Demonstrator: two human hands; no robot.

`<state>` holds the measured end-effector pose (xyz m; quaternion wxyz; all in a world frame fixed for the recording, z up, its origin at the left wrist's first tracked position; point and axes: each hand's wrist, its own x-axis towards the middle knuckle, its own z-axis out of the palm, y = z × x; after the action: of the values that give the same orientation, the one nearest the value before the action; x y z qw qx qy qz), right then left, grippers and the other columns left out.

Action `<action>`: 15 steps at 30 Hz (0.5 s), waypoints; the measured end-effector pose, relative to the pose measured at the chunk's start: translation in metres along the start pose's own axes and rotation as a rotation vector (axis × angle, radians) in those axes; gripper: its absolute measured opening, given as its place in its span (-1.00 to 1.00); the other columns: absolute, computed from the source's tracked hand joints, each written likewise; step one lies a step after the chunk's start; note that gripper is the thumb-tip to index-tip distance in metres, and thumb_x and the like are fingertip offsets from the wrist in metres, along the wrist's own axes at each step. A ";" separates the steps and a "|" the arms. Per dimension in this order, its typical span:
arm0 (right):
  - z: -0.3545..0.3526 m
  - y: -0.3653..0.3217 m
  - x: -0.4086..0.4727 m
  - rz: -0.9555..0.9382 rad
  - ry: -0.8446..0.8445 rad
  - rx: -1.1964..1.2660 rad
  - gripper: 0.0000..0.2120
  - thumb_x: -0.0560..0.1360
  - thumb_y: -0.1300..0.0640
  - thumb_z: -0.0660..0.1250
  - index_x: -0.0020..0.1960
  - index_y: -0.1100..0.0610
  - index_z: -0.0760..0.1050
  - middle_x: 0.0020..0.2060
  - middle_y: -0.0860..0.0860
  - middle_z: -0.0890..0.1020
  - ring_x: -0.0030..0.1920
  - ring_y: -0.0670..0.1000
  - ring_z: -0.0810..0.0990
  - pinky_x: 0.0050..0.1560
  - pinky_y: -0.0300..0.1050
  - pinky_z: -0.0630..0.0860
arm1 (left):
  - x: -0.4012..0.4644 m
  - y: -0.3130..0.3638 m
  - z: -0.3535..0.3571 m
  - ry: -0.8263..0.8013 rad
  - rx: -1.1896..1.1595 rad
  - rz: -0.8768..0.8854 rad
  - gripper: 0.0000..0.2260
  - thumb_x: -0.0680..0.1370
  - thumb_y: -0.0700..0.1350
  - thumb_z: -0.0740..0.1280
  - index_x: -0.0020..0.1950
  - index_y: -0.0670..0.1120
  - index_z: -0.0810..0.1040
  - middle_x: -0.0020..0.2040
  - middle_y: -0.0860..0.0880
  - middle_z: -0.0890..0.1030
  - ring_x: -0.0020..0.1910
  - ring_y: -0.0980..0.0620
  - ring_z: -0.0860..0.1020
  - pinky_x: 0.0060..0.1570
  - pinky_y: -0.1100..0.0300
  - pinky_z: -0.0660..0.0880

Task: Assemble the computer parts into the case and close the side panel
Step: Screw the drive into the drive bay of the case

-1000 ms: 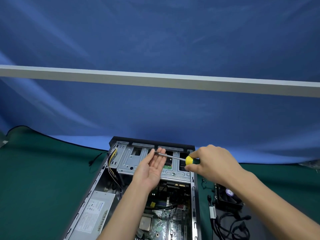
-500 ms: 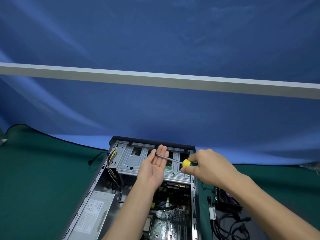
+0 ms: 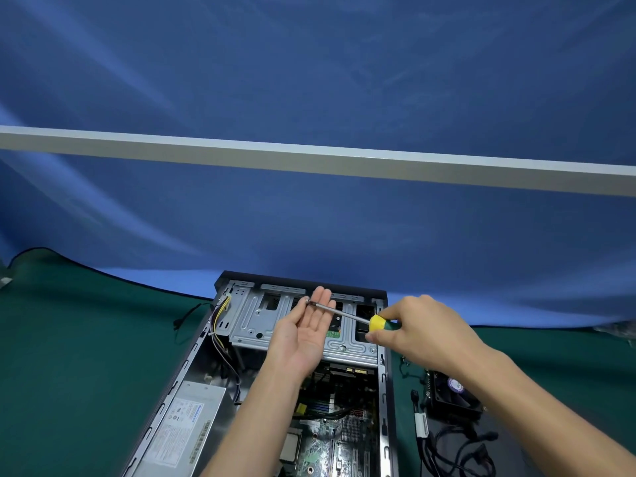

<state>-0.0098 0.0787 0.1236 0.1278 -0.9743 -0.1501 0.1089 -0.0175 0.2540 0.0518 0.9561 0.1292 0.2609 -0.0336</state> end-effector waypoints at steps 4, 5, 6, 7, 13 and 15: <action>-0.001 0.000 0.000 0.021 0.001 0.042 -0.70 0.43 -0.24 0.34 -0.12 -0.02 0.62 -0.60 -0.05 0.34 -0.49 -0.10 0.32 -0.47 -0.18 0.22 | 0.001 0.000 -0.001 -0.040 0.008 0.012 -0.80 0.63 -0.26 0.13 0.05 -0.35 0.49 -0.09 -0.25 0.67 -0.09 -0.14 0.64 -0.01 -0.11 0.48; -0.001 0.001 0.000 0.028 -0.006 0.068 -0.70 0.43 -0.25 0.35 -0.14 -0.03 0.62 -0.63 -0.06 0.35 -0.50 -0.10 0.31 -0.47 -0.19 0.21 | 0.002 0.000 -0.001 -0.050 0.013 0.017 -0.80 0.63 -0.26 0.13 0.05 -0.35 0.49 -0.09 -0.25 0.67 -0.09 -0.14 0.63 -0.01 -0.11 0.47; -0.001 0.001 0.000 0.034 -0.016 0.092 -0.71 0.42 -0.25 0.35 -0.16 -0.03 0.62 -0.65 -0.08 0.35 -0.52 -0.10 0.31 -0.47 -0.20 0.21 | 0.002 0.000 -0.001 -0.058 0.022 0.023 -0.80 0.63 -0.26 0.13 0.04 -0.35 0.49 -0.10 -0.25 0.67 -0.08 -0.13 0.64 -0.01 -0.11 0.47; -0.001 0.002 0.001 0.037 -0.027 0.110 -0.70 0.41 -0.26 0.36 -0.17 -0.03 0.62 -0.65 -0.09 0.36 -0.53 -0.11 0.31 -0.47 -0.20 0.22 | 0.001 -0.001 0.000 -0.064 0.033 0.031 -0.81 0.63 -0.26 0.13 0.03 -0.34 0.49 -0.10 -0.24 0.67 -0.09 -0.13 0.64 -0.02 -0.10 0.47; -0.005 0.003 0.006 0.095 -0.303 0.479 -0.64 0.47 -0.09 0.39 -0.35 0.15 0.51 -0.53 -0.01 0.54 -0.62 0.00 0.40 -0.56 -0.27 0.32 | 0.002 -0.009 0.000 -0.054 0.040 0.084 -0.80 0.63 -0.22 0.14 0.00 -0.32 0.50 -0.15 -0.20 0.68 -0.14 -0.08 0.66 -0.08 -0.06 0.49; -0.007 0.003 0.007 0.134 -0.383 0.568 -0.75 0.48 -0.02 0.39 -0.28 0.11 0.55 -0.44 0.04 0.60 -0.58 0.03 0.44 -0.53 -0.23 0.34 | 0.003 -0.010 0.000 -0.030 0.027 0.085 -0.80 0.63 -0.22 0.15 -0.01 -0.32 0.51 -0.18 -0.20 0.68 -0.14 -0.08 0.65 -0.04 -0.06 0.49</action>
<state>-0.0008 0.0767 0.1286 0.3560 -0.8694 -0.0709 0.3352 -0.0163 0.2440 0.0475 0.9586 0.1524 0.2405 0.0014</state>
